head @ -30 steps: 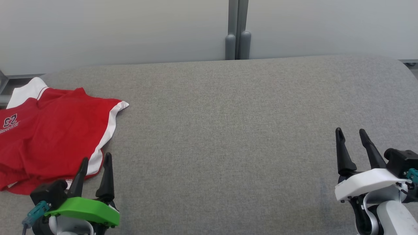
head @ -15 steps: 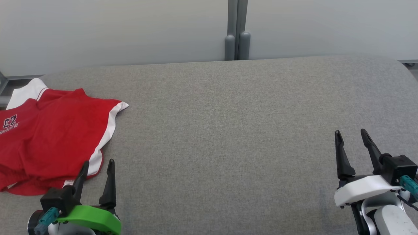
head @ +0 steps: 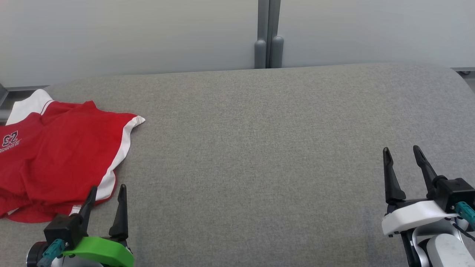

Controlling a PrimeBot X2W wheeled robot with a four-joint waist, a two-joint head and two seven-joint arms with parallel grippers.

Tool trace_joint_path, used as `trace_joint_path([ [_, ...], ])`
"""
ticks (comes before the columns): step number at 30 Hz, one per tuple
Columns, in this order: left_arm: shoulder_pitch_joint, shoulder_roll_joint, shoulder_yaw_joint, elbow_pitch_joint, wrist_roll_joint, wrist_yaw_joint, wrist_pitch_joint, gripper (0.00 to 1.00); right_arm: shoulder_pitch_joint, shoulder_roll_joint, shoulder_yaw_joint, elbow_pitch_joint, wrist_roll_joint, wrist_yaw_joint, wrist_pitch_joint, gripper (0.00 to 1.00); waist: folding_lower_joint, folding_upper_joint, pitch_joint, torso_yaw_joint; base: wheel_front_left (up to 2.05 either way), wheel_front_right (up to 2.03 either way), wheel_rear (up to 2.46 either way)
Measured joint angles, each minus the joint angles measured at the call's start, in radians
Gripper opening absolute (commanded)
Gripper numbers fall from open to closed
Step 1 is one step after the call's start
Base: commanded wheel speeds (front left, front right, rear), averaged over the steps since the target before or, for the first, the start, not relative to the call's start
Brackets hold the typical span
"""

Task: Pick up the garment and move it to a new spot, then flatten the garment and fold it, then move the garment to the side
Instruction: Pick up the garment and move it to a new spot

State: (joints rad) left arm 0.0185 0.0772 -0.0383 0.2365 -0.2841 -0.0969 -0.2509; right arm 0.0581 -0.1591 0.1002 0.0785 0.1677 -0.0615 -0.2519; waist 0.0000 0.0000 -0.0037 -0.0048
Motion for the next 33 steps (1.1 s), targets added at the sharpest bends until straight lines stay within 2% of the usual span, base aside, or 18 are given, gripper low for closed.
trace_joint_path([
  [8, 0.0, -0.002, 0.003, 0.007, 0.009, -0.007, -0.001, 1.0, 0.011, 0.005, -0.02, 0.003, 0.0, 0.012, 0.0, 1.0, 0.0, 0.0, 0.001, 0.001, 0.0, 0.0, 0.0],
  [15, -0.004, -0.007, 0.002, 0.008, 0.017, -0.008, -0.001, 1.0, 0.012, 0.011, -0.027, -0.007, -0.004, 0.026, 0.0, 1.0, 0.0, 0.0, 0.0, 0.032, 0.0, 0.0, 0.0],
  [18, -0.004, -0.011, 0.007, 0.008, 0.017, -0.009, -0.001, 1.0, 0.012, 0.012, -0.027, -0.008, -0.011, 0.036, 0.0, 1.0, 0.0, 0.0, -0.001, 0.059, 0.0, 0.0, 0.0],
  [22, -0.001, -0.02, 0.054, 0.004, 0.017, -0.007, -0.001, 1.0, 0.011, 0.019, 0.003, 0.0, -0.02, 0.07, 0.0, 1.0, 0.0, 0.0, -0.004, 0.103, 0.0, 0.0, 0.0],
  [28, 0.046, -0.02, 0.134, -0.026, 0.017, 0.018, -0.001, 1.0, -0.014, 0.036, 0.068, 0.034, -0.046, 0.121, 0.0, 1.0, 0.0, 0.0, -0.011, 0.18, 0.0, 0.0, 0.0],
  [33, 0.094, -0.021, 0.17, -0.044, 0.017, 0.024, -0.001, 1.0, -0.035, 0.051, 0.096, 0.061, -0.05, 0.134, 0.0, 1.0, 0.0, 0.0, -0.019, 0.247, 0.0, 0.0, 0.0],
])
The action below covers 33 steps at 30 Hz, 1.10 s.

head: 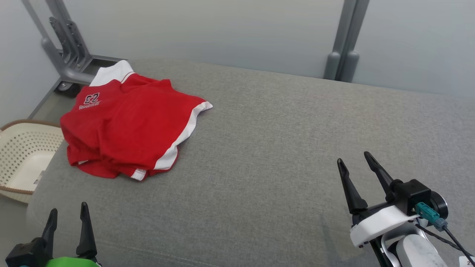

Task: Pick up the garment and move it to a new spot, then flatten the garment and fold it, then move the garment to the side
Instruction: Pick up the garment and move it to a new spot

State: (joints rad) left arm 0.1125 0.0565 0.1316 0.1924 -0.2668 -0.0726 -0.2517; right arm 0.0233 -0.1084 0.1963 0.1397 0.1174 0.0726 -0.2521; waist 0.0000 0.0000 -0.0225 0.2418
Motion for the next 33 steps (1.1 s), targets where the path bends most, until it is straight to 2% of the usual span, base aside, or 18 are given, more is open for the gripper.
trace_joint_path([
  [6, 0.008, 0.0, 0.001, -0.008, 0.0, 0.001, 0.0, 1.0, 0.0, 0.012, -0.007, 0.002, -0.003, 0.0, 0.0, 1.0, 0.0, 0.0, -0.004, 0.069, 0.0, 0.0, 0.0],
  [11, 0.006, -0.002, -0.012, 0.001, 0.0, -0.016, 0.0, 1.0, 0.001, 0.011, -0.048, 0.002, -0.003, -0.006, 0.0, 1.0, 0.0, 0.0, -0.005, 0.153, 0.0, 0.0, 0.0],
  [17, 0.006, -0.002, -0.011, 0.019, 0.001, -0.022, 0.0, 1.0, 0.011, 0.016, -0.056, 0.002, -0.004, -0.014, 0.0, 1.0, 0.0, 0.0, -0.012, 0.212, 0.0, 0.0, 0.0],
  [23, 0.005, 0.0, -0.015, 0.032, 0.007, -0.03, 0.0, 1.0, 0.039, 0.019, -0.063, -0.001, -0.007, -0.022, 0.0, 1.0, 0.0, 0.0, -0.02, 0.229, 0.0, 0.0, 0.0],
  [27, 0.001, -0.001, -0.01, 0.067, -0.032, -0.032, 0.002, 1.0, 0.042, 0.022, -0.056, -0.012, -0.018, -0.021, 0.0, 1.0, 0.0, 0.0, -0.005, 0.222, 0.0, 0.0, 0.0],
  [33, -0.163, -0.004, -0.043, 0.078, -0.108, -0.042, 0.125, 1.0, 0.019, 0.019, -0.05, -0.028, -0.038, -0.02, 0.0, 1.0, 0.0, 0.0, 0.045, 0.198, 0.0, 0.0, 0.0],
])
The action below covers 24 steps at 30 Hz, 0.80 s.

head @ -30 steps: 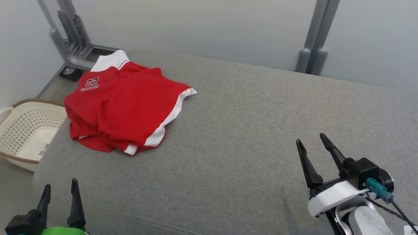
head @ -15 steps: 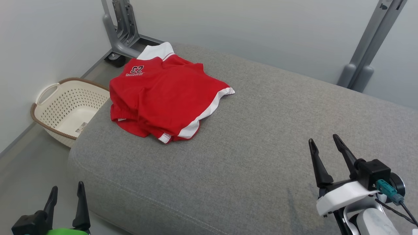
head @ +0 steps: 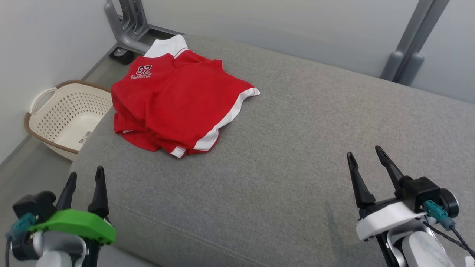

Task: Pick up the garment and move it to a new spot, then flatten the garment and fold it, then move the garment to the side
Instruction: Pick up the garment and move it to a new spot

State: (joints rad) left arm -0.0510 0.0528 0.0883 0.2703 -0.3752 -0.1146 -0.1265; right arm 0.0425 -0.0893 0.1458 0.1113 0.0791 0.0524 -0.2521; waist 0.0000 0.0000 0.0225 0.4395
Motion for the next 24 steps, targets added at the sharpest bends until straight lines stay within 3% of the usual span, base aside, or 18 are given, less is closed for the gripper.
trace_joint_path([
  [9, -0.24, -0.009, 0.035, 0.051, -0.173, 0.003, 0.251, 1.0, -0.074, 0.004, 0.02, -0.031, -0.012, 0.009, -0.001, 1.0, 0.0, 0.0, 0.094, -0.071, 0.0, 0.0, 0.0],
  [16, -0.399, 0.003, 0.1, 0.12, -0.214, 0.085, 0.39, 1.0, -0.098, 0.005, 0.009, -0.04, -0.012, 0.009, -0.001, 1.0, 0.0, 0.0, 0.175, -0.152, 0.0, 0.0, 0.0],
  [21, -0.432, 0.057, 0.168, 0.195, -0.213, 0.167, 0.425, 1.0, -0.155, 0.005, 0.001, -0.045, -0.012, 0.009, -0.002, 1.0, 0.0, 0.0, 0.226, -0.222, 0.0, 0.0, 0.0],
  [24, -0.433, 0.077, 0.193, 0.232, -0.213, 0.186, 0.436, 1.0, -0.172, 0.005, -0.002, -0.045, -0.012, 0.011, -0.002, 1.0, 0.0, 0.0, 0.251, -0.267, 0.0, 0.0, 0.0],
])
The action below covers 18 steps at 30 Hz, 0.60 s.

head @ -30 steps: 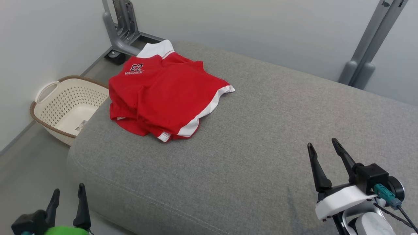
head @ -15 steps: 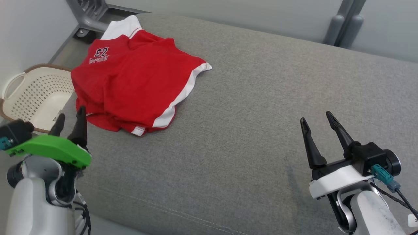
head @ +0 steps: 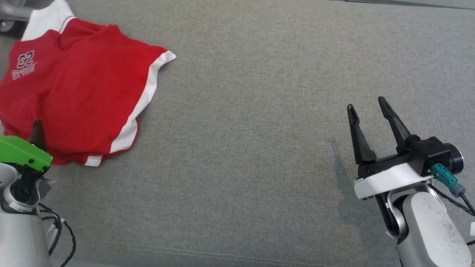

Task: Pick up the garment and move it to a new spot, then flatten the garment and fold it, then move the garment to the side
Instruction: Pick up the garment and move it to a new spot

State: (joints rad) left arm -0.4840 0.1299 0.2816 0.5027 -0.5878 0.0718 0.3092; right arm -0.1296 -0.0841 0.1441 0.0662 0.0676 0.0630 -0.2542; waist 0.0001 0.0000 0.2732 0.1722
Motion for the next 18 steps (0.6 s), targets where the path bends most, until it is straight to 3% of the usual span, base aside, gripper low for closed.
trace_joint_path([
  [6, -0.033, -0.013, 0.002, 0.044, -0.017, 0.0, 0.008, 1.0, -0.019, -0.001, -0.023, 0.003, 0.0, 0.0, 0.0, 1.0, 0.0, 0.0, 0.04, -0.082, 0.0, 0.0, 0.0],
  [10, -0.05, -0.007, -0.045, 0.089, 0.027, 0.004, 0.021, 1.0, -0.023, -0.003, -0.04, 0.004, 0.001, 0.0, 0.0, 1.0, 0.0, 0.0001, 0.066, -0.113, 0.0, 0.0, 0.0],
  [11, -0.05, 0.002, -0.053, 0.104, 0.046, 0.007, 0.026, 0.82, -0.024, -0.002, -0.039, 0.005, 0.001, 0.0, 0.0, 1.0, 0.0, 0.0, 0.071, -0.118, 0.0, 0.0, 0.0],
  [13, -0.05, 0.018, -0.058, 0.124, 0.063, 0.012, 0.026, 0.21, -0.027, 0.0, -0.038, 0.005, 0.001, 0.0, 0.0, 1.0, 0.0, 0.0, 0.079, -0.126, 0.0, 0.0, 0.0],
  [14, -0.05, 0.028, -0.067, 0.133, 0.076, 0.012, 0.026, 0.0, -0.027, 0.001, -0.038, 0.007, 0.001, 0.0, 0.0, 1.0, 0.0, 0.0001, 0.08, -0.128, 0.0, 0.0, 0.0],
  [18, -0.051, 0.055, -0.133, 0.135, 0.132, -0.001, 0.026, 0.0, -0.027, 0.001, -0.046, 0.008, 0.001, 0.0, 0.0, 1.0, 0.0, 0.0, 0.074, -0.122, 0.0, 0.0, 0.0],
])
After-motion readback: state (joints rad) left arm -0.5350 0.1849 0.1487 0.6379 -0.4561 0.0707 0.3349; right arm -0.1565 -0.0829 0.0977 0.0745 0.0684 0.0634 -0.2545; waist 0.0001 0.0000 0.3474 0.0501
